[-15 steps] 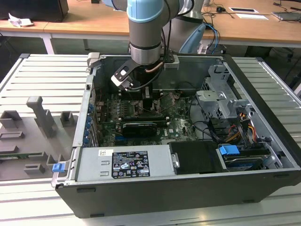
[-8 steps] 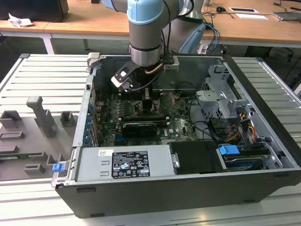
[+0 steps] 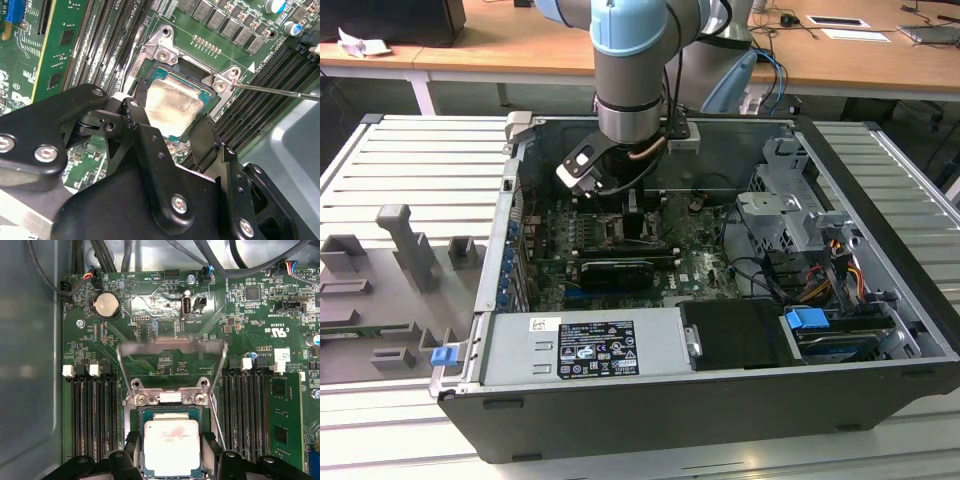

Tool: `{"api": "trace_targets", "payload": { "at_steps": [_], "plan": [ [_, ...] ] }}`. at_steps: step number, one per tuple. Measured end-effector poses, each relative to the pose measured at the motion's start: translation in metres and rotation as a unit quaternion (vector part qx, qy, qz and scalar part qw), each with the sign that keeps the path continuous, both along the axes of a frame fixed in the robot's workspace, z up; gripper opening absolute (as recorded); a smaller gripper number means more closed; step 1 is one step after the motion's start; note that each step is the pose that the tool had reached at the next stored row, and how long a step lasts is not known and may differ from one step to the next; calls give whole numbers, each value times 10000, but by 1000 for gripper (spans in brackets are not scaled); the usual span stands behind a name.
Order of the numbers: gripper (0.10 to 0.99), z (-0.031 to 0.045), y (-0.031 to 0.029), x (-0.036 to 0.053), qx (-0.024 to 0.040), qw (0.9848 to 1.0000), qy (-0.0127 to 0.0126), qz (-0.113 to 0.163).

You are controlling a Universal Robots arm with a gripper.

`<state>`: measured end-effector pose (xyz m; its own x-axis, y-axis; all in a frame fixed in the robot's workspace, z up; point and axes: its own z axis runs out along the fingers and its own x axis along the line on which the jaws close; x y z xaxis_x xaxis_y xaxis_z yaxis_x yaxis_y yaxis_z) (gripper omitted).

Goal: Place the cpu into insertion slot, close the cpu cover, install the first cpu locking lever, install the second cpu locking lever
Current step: 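Place the cpu into insertion slot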

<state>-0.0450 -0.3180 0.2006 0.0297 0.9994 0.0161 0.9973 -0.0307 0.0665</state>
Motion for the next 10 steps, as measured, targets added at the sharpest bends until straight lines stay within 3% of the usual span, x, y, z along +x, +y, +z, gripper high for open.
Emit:
{"api": "trace_targets", "payload": {
  "at_steps": [10],
  "plan": [
    [604,136,0,0,0,10000,0,-13]
  ]
}}
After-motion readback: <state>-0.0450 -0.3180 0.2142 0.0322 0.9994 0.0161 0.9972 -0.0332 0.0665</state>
